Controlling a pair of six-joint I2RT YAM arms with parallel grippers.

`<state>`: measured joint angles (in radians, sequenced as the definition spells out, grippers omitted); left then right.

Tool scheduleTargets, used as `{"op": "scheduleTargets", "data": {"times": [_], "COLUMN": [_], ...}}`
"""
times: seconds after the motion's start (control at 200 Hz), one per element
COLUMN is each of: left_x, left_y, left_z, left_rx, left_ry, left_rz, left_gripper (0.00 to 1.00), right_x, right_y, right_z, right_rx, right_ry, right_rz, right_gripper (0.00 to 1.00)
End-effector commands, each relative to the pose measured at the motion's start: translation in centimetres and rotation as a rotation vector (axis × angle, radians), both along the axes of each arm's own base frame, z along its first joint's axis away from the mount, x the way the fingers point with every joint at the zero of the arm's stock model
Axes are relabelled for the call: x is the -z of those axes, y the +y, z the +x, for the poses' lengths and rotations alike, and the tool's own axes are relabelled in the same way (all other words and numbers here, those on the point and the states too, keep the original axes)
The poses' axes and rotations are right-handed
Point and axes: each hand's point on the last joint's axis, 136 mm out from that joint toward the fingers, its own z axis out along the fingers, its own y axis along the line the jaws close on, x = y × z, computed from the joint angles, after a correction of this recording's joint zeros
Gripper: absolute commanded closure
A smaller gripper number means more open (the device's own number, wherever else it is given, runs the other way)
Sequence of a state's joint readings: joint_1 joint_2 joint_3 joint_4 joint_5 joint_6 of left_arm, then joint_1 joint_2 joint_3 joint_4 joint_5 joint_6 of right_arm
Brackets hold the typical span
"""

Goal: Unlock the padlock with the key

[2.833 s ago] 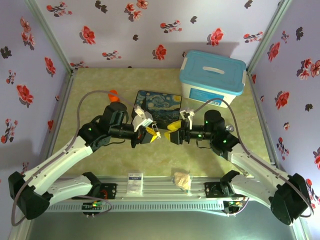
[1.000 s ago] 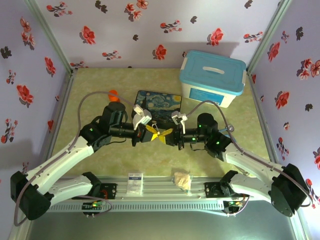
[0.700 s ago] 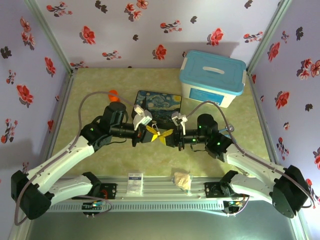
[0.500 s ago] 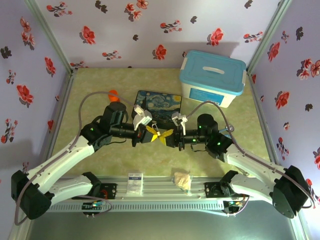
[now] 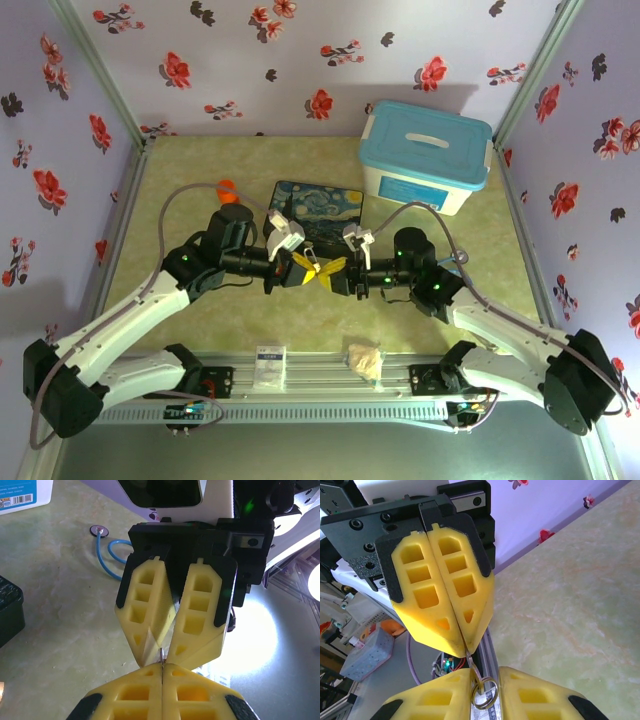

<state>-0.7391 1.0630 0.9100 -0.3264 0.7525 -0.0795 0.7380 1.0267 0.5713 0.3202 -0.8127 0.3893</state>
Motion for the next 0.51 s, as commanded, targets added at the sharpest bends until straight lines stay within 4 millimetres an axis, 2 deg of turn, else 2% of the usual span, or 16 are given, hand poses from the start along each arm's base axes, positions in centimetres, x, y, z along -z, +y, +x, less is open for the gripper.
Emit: {"op": "scheduleTargets", "data": {"times": [0.0, 0.28, 0.35, 0.375, 0.44, 0.5], "left_x": [-0.2, -0.1, -0.2, -0.3, -0.4, -0.6], "left_y": [-0.1, -0.1, 0.0, 0.1, 0.4, 1.0], "left_z": [-0.2, -0.1, 0.2, 0.5, 1.9, 3.5], "left_rx": [0.018, 0.014, -0.002, -0.020, -0.098, -0.209], "left_ry": [0.021, 0.021, 0.019, 0.014, -0.007, -0.037], "left_rz": [-0.008, -0.010, -0.015, -0.015, -0.012, -0.017], "left_gripper": [1.00, 1.00, 1.00, 0.92, 0.52, 0.30], "right_x": [-0.6, -0.2, -0.1, 0.0, 0.2, 0.8], "right_y": [0.2, 0.0, -0.2, -0.2, -0.3, -0.4], "right_z": [0.1, -0.6, -0.7, -0.6, -0.4, 0.2], "right_rx": [-0.003, -0.029, -0.026, -0.022, -0.005, 0.031], "right_ry": [-0.017, -0.001, 0.000, -0.002, -0.001, 0.004], "right_rz": [0.023, 0.013, 0.007, 0.006, 0.000, -0.021], "right_gripper": [0.83, 0.99, 1.00, 1.00, 1.00, 1.00]}}
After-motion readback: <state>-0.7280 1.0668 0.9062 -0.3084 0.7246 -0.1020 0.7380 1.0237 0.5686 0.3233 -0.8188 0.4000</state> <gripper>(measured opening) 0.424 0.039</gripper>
